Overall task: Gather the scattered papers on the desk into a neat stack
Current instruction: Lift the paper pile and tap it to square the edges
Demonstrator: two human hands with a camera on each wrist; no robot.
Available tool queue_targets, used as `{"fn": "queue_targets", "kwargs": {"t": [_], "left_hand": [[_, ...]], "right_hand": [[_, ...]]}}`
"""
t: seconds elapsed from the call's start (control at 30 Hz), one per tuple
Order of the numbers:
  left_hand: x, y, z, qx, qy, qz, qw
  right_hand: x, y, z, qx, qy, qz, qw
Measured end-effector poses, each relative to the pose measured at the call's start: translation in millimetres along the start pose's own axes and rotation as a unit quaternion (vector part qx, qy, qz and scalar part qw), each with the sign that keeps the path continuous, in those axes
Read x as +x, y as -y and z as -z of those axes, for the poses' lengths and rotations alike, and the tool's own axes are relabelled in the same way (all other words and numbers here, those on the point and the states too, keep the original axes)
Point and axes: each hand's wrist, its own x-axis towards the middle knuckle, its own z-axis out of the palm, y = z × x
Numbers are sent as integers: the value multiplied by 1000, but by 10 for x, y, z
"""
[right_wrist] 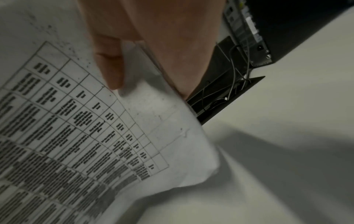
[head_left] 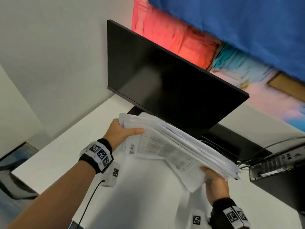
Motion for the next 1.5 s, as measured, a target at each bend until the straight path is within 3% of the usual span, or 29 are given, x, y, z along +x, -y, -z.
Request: {"fn": "queue_targets", "kwargs": {"t": [0.1,0.2,0.3,0.47,0.57,0.7,0.8,0.97,1.13,1.33,1.5], "left_hand": [[47,-111,66,43,49,-42,997],[100,22,101,100,65,-20,993],[78,113,-29,87,72,-2,994],[129,27,-109,-10,2,-28,1000],[153,-33,-169,-50,-43,-31,997],[171,-22,-212,-6,-59,2,998],[183,-62,-208,5,-86,-32,996],[166,-159,-413,8,-118,-56,991],[261,-160,-523,33,-154,-52,986],[274,-257,-388,10,-78,-60,995],[319,-8,-76,25,47,27,998]], "right_hand": [[72,9,72,9,-31,-8,999],[96,-35,22,-41,-38,8,998],[89,-12,-95,-55,-55,12,997],[128,15,-56,-32,-98,22,994],[118,23,-66,-32,-72,13,997],[89,44,-78,-78,-67,33,994],[36,96,-79,-76,-52,65,994],[-139,282,-156,5,-44,125,991],[-148,354,-283,72,-74,125,987],[0,447,-303,76,-118,126,982],[102,403,-260,53,-137,133,980]]}}
